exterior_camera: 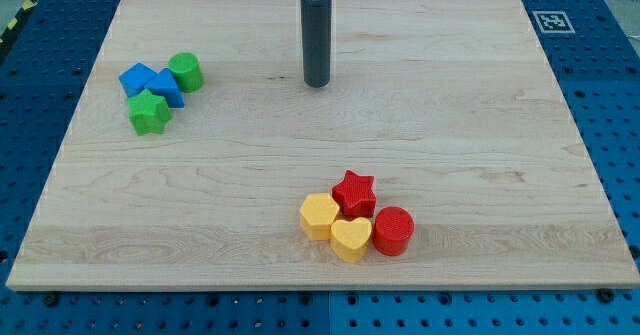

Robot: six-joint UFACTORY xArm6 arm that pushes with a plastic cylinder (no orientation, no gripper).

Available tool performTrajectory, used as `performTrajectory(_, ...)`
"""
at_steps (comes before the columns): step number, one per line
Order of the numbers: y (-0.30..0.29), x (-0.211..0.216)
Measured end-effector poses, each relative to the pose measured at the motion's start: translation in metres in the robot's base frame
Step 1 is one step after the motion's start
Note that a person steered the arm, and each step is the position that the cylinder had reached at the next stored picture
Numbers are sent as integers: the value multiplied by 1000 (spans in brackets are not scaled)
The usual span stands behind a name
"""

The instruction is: Move your arm towards the group of blocks

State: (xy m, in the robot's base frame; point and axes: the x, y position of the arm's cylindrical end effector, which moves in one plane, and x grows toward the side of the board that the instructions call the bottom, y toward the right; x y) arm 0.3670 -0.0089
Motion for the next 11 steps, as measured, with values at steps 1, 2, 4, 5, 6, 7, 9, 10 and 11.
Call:
performTrajectory(1, 0, -2)
performTrajectory(2, -12, -28)
performTrajectory(4, -133, -49)
performTrajectory(5, -195, -50)
performTrajectory(6, -241, -54)
performTrajectory(7, -252, -35)
performTrajectory(9, -284, 21)
performTrajectory(10, -271, 16)
performTrajectory(11, -237, 9)
